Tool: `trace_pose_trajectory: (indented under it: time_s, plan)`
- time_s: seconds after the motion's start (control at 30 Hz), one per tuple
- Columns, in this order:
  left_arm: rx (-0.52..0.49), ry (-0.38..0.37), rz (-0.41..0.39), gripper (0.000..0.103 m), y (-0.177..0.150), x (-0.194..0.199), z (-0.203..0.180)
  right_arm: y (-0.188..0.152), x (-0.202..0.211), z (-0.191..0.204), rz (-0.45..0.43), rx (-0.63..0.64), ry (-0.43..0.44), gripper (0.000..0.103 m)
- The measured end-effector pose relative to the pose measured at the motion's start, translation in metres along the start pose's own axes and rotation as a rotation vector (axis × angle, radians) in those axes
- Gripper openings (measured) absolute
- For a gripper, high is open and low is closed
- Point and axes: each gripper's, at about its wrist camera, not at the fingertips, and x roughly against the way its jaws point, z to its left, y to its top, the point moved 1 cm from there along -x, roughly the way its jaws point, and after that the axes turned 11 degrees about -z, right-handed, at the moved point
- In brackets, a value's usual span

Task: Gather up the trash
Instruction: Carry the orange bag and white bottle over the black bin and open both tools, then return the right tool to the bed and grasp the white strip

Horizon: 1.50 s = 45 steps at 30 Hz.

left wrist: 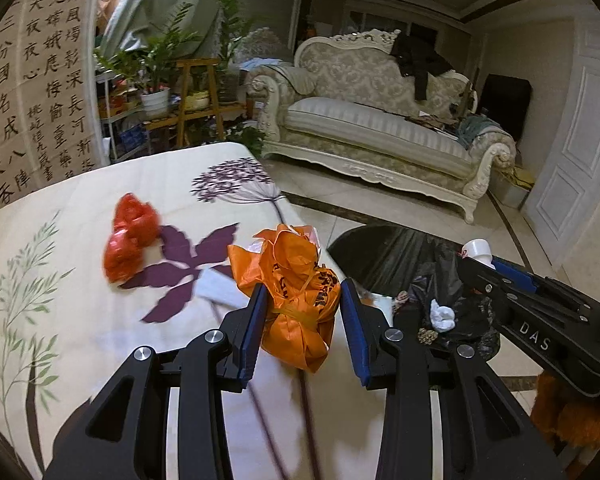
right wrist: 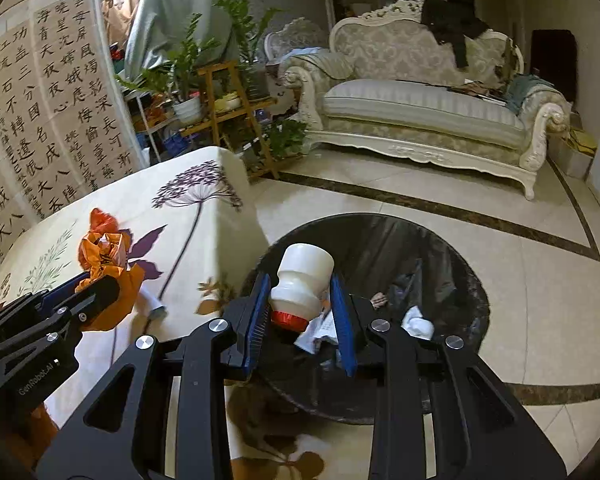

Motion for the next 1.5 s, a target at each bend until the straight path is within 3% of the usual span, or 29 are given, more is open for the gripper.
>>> trace_pose_trajectory:
  time_s: [0.8,0.87,1.03,1.13,1.5]
  plan:
    - [-0.113,-0.054,0.047,0.039,0.008,-0.057,-0.055,0.001,-0.031,-0.043,0.023,-0.051,-0.076,0.031]
    - [-0.109,-0.044,0.052,0.043,0.009,-0.061,-0.055,-0.001,-0.033,-0.047,0.025,-0.067,-0.087,0.040]
    - [-0.084,-0.032,0.051,0.060,0.009,-0.062,-0.050,-0.002,-0.033,-0.050,0.024,-0.077,-0.107,0.045]
    - [-0.081,-0.024,0.047,0.065,0.011,-0.061,-0.049,-0.002,-0.033,-0.050,0.019,-0.077,-0.123,0.058]
    - [-0.057,0.003,0.032,0.072,0.015,-0.049,-0.028,0.005,-0.023,-0.033,-0.042,-0.040,-0.147,0.089]
